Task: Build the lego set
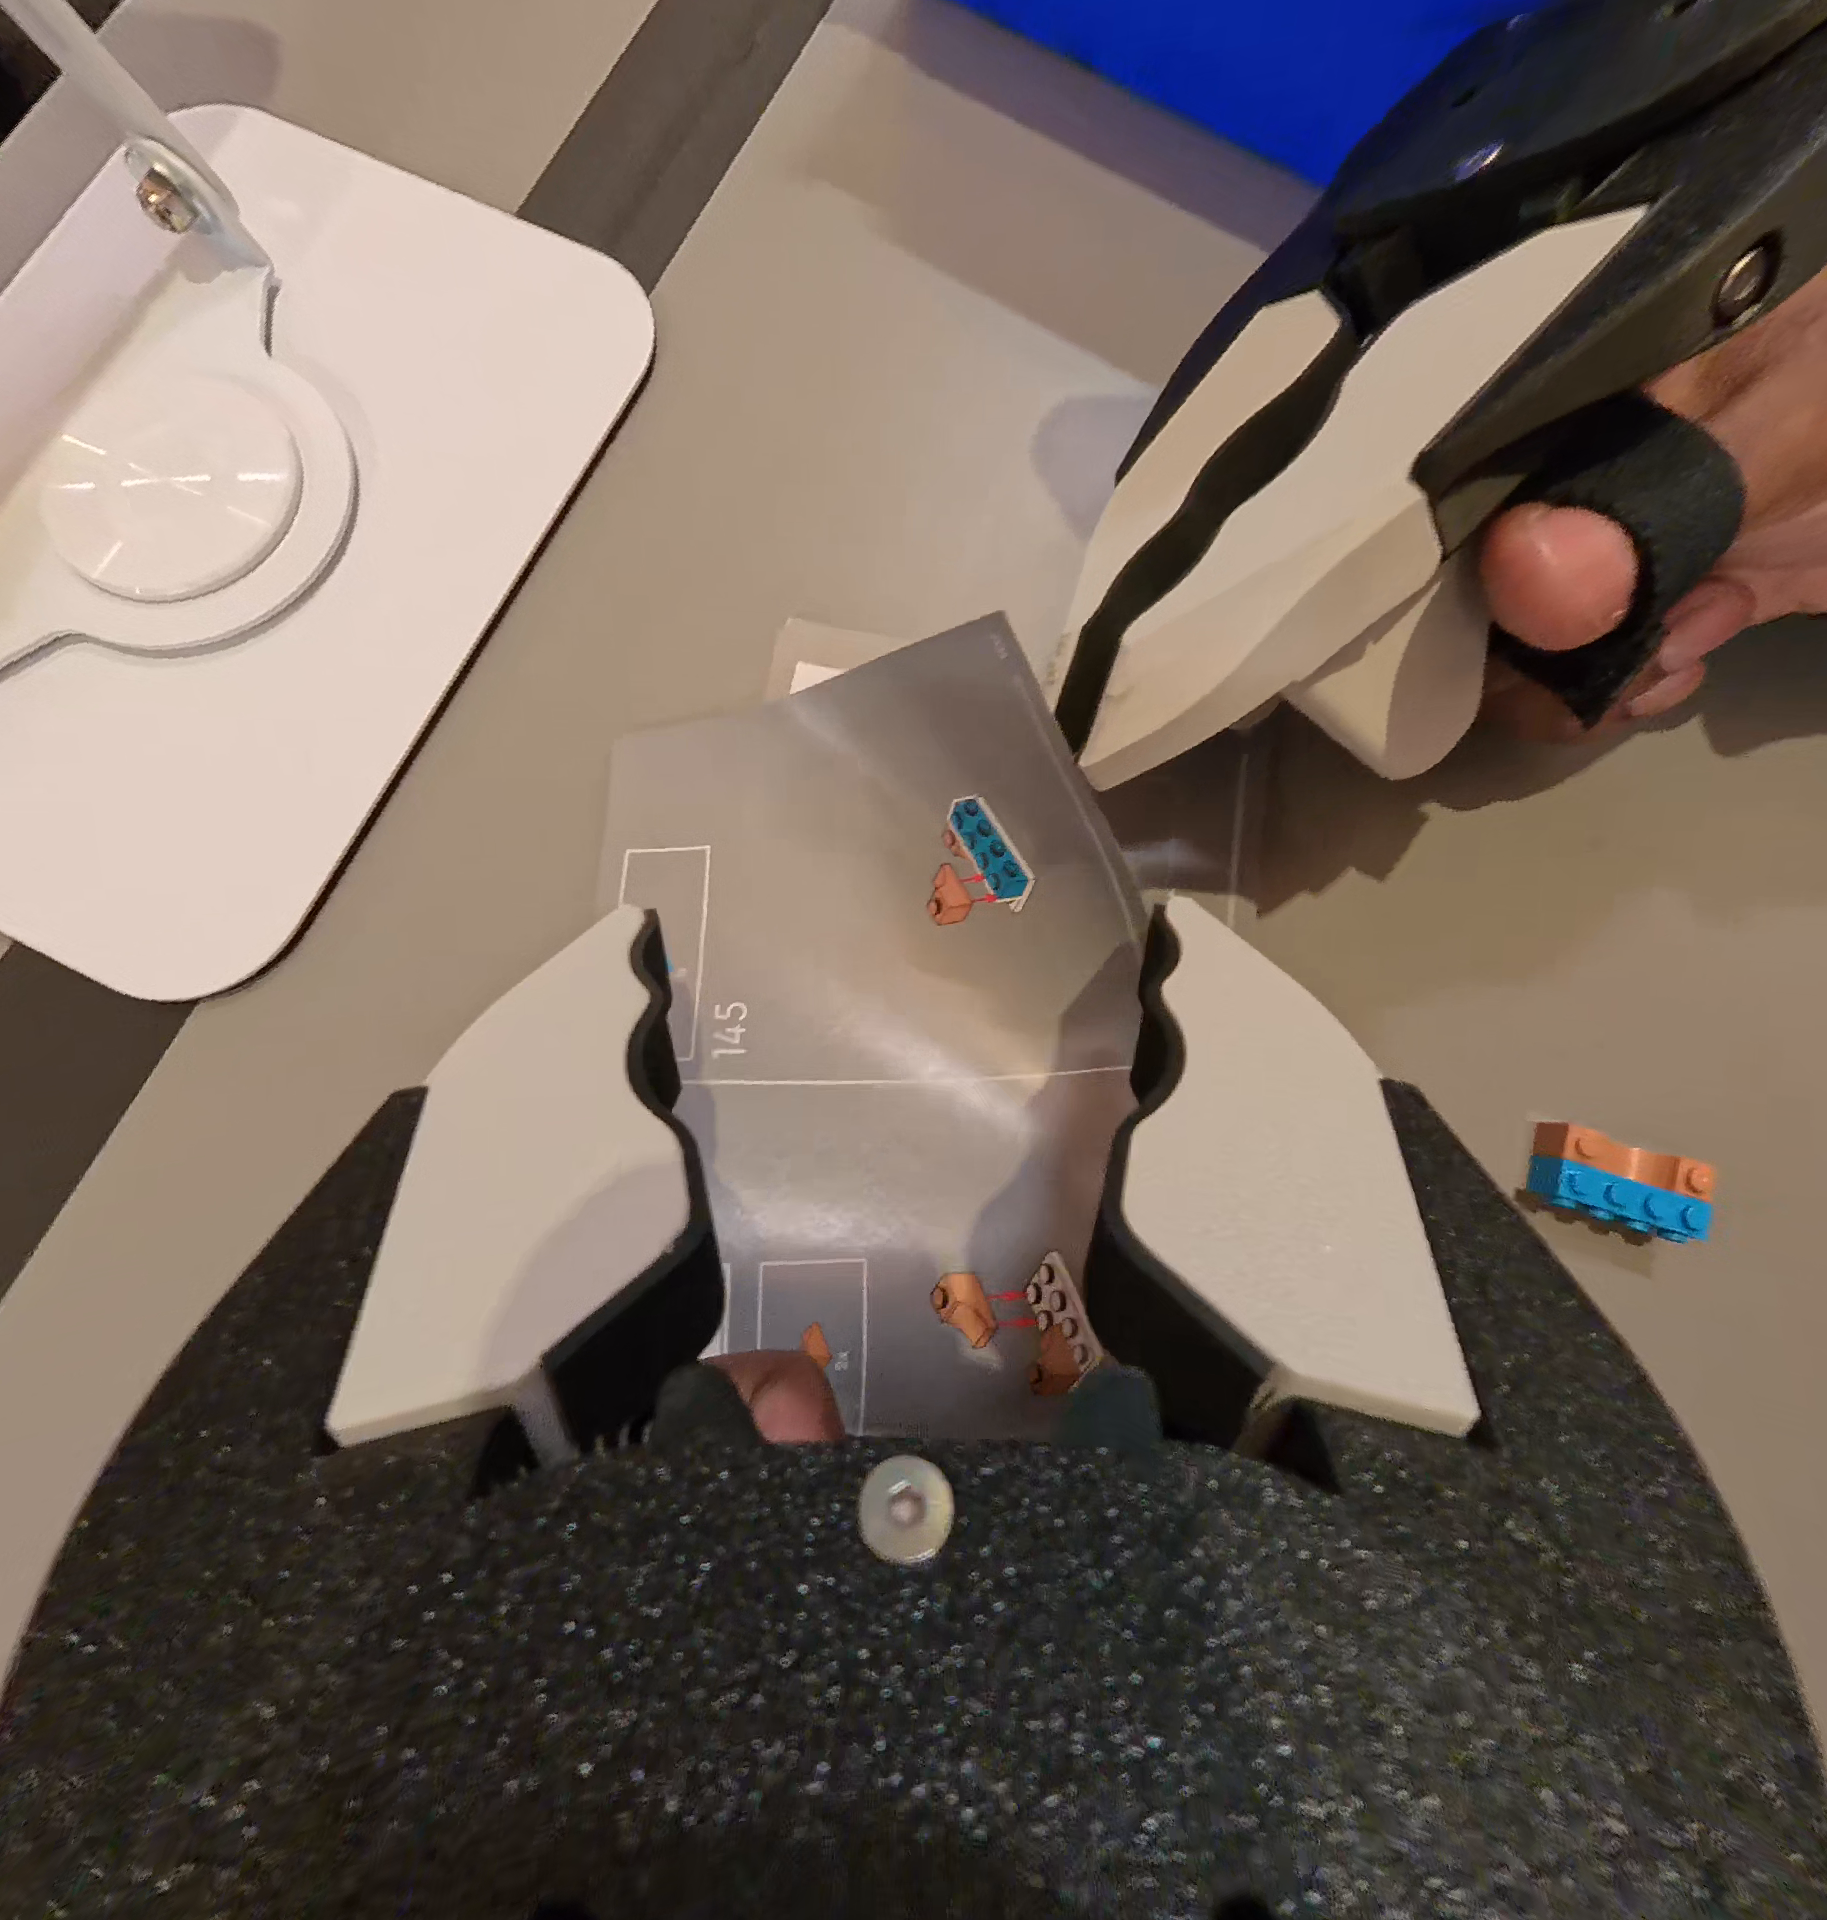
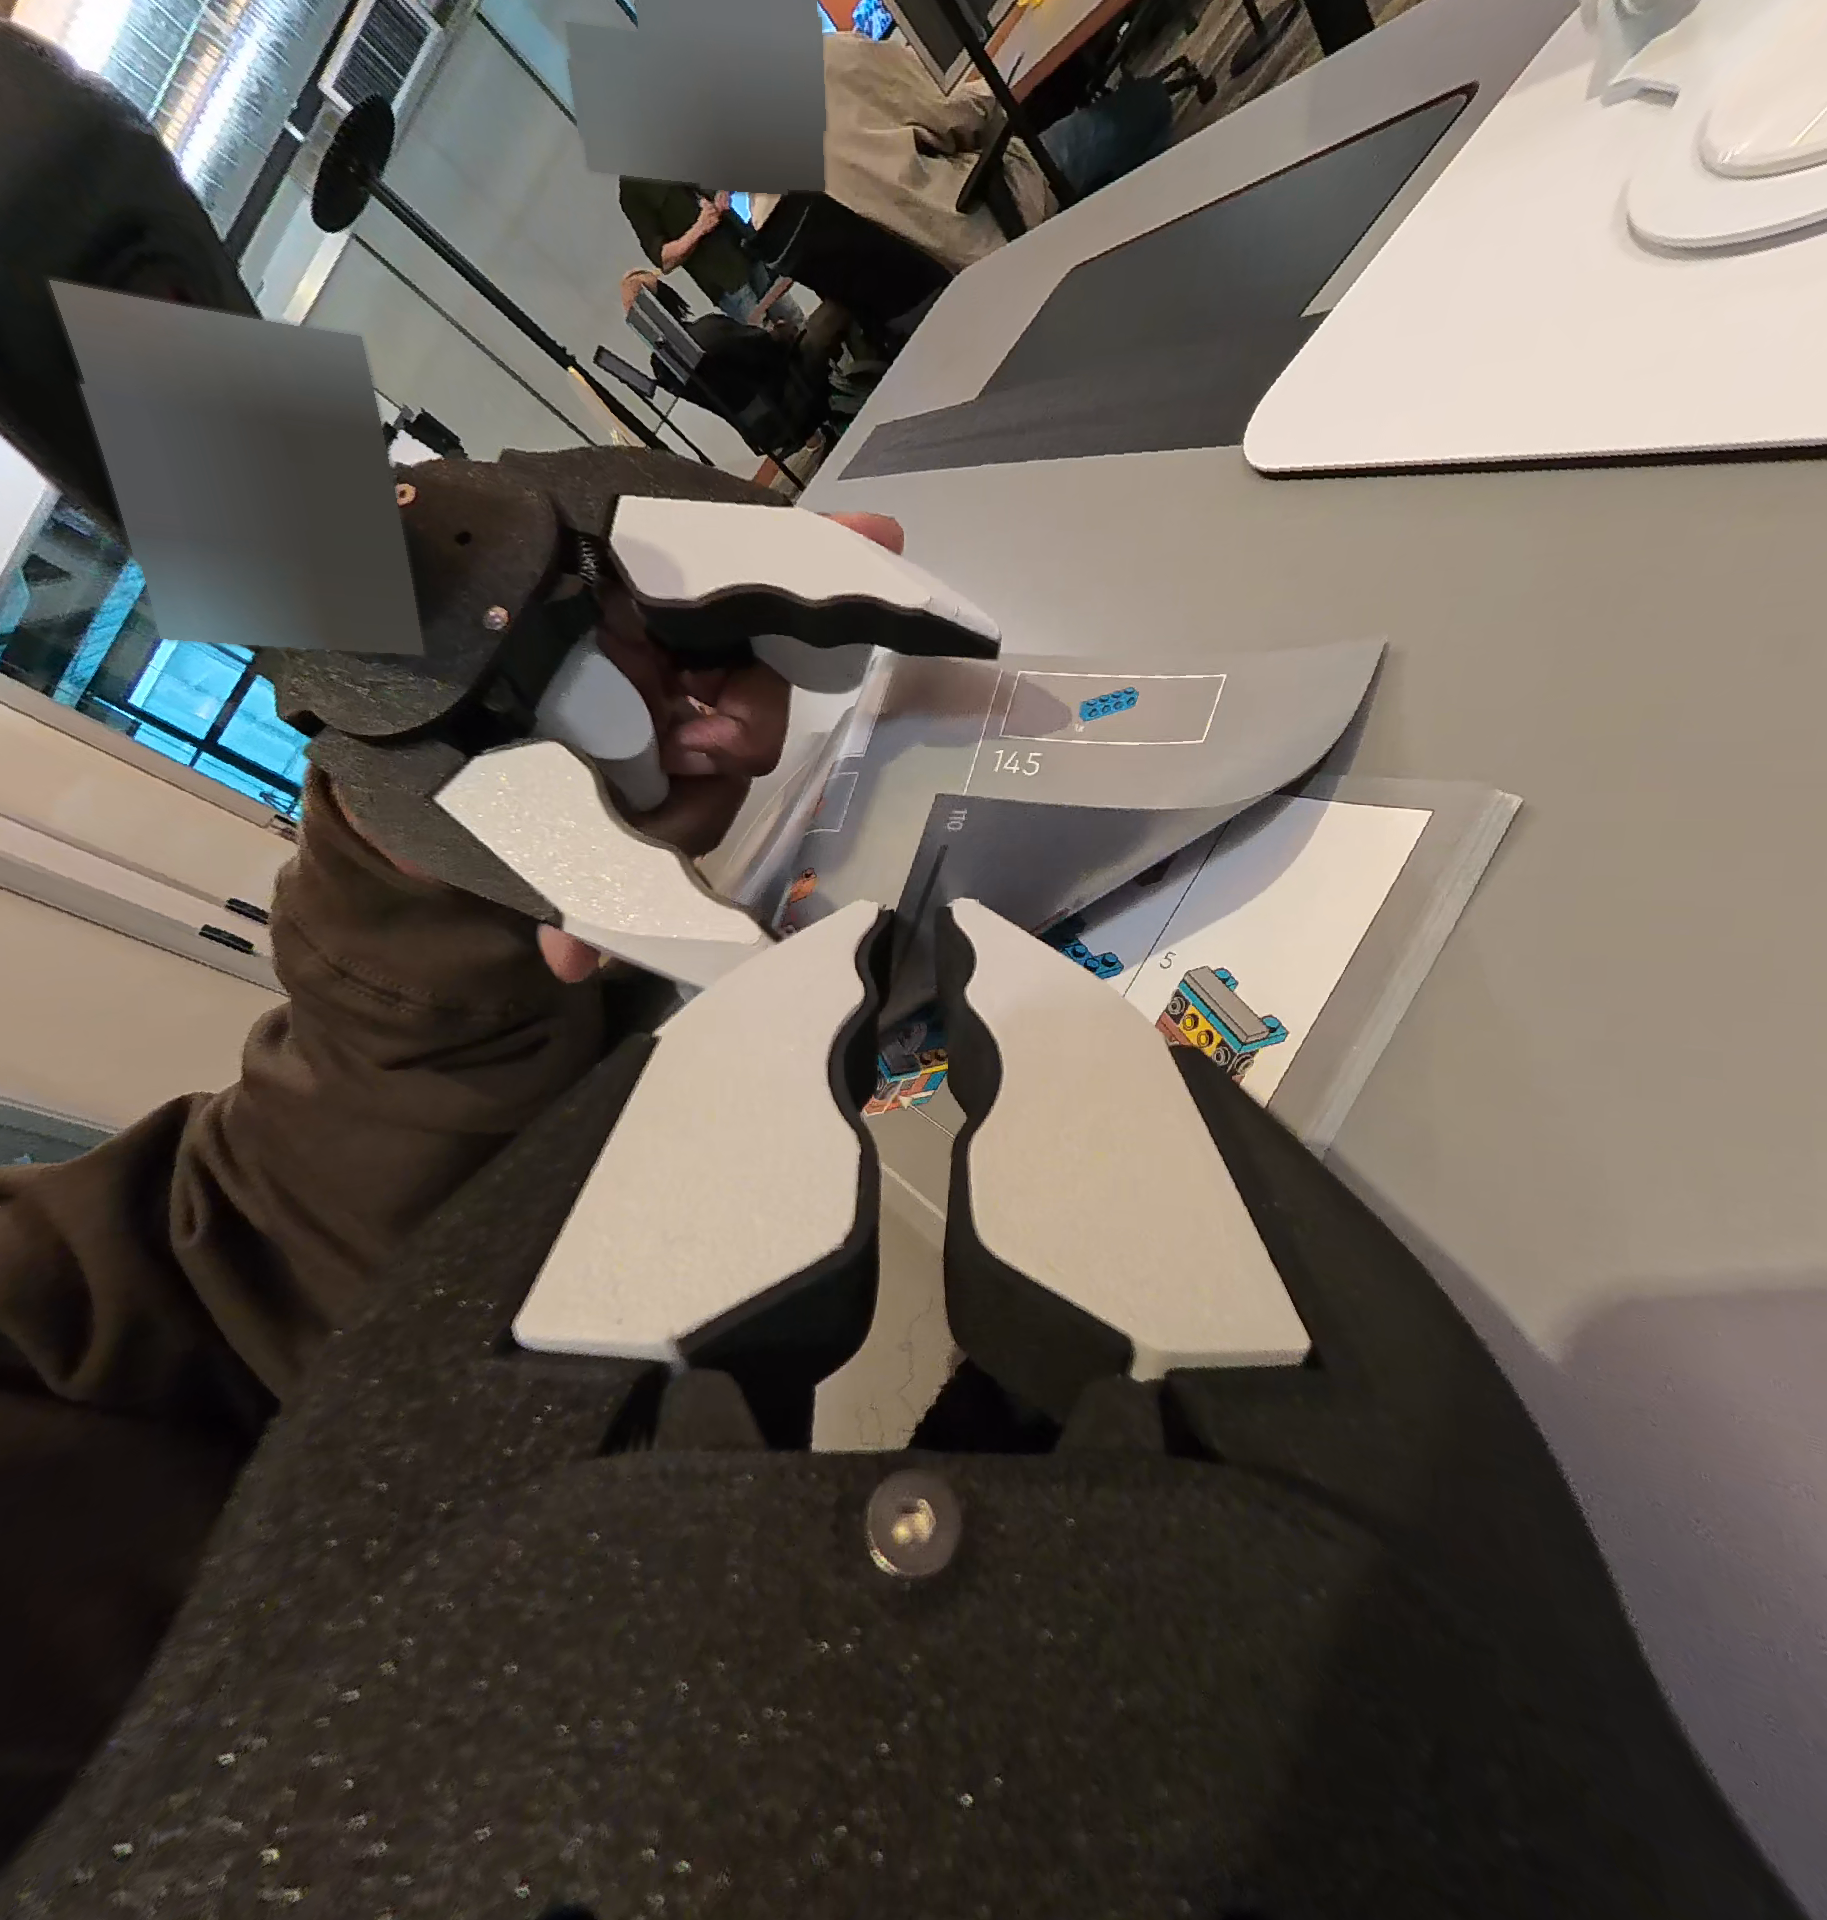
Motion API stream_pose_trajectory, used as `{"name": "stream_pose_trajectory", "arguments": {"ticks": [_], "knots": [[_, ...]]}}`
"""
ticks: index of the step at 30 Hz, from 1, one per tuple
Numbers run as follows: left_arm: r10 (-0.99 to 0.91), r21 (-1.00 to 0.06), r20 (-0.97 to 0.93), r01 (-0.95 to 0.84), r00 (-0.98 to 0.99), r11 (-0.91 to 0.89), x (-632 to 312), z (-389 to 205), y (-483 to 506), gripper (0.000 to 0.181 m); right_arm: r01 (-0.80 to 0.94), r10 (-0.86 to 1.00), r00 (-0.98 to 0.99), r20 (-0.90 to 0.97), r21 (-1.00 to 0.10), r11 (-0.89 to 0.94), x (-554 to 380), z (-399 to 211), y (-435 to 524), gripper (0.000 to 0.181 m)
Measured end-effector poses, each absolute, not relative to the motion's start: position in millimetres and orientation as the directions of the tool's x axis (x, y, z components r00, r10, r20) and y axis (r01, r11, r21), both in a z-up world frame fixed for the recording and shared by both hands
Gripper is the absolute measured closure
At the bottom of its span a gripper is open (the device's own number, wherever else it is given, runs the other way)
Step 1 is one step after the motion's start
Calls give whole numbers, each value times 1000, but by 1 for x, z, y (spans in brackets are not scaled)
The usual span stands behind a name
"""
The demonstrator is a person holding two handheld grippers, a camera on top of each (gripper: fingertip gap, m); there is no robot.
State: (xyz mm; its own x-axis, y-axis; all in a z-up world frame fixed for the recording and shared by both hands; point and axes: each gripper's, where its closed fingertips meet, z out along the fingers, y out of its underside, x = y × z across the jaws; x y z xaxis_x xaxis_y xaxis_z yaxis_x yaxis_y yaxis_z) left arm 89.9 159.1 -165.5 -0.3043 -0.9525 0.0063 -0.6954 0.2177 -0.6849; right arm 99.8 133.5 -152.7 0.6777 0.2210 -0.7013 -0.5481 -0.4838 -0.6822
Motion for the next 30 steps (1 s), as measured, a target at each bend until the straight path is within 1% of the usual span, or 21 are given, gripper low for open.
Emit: {"name": "stream_pose_trajectory", "arguments": {"ticks": [2,9,21,25,30], "knots": [[-950,-700,36,-685,-312,199,92,-165,155,94,-549,226,675,-703,-683,-482,100,-152,133,174],[-957,-688,39,-703,-287,182,96,-176,157,94,-546,232,674,-701,-685,-483,99,-152,132,173],[-956,-649,-34,-720,-292,244,100,-185,153,94,-548,173,685,-708,-657,-518,100,-161,131,171],[-956,-636,-60,-727,-287,258,99,-186,155,94,-552,140,687,-713,-638,-537,101,-166,128,165],[-959,-646,-58,-723,-276,247,97,-180,160,94,-529,116,705,-700,-627,-572,97,-173,126,156]]}}
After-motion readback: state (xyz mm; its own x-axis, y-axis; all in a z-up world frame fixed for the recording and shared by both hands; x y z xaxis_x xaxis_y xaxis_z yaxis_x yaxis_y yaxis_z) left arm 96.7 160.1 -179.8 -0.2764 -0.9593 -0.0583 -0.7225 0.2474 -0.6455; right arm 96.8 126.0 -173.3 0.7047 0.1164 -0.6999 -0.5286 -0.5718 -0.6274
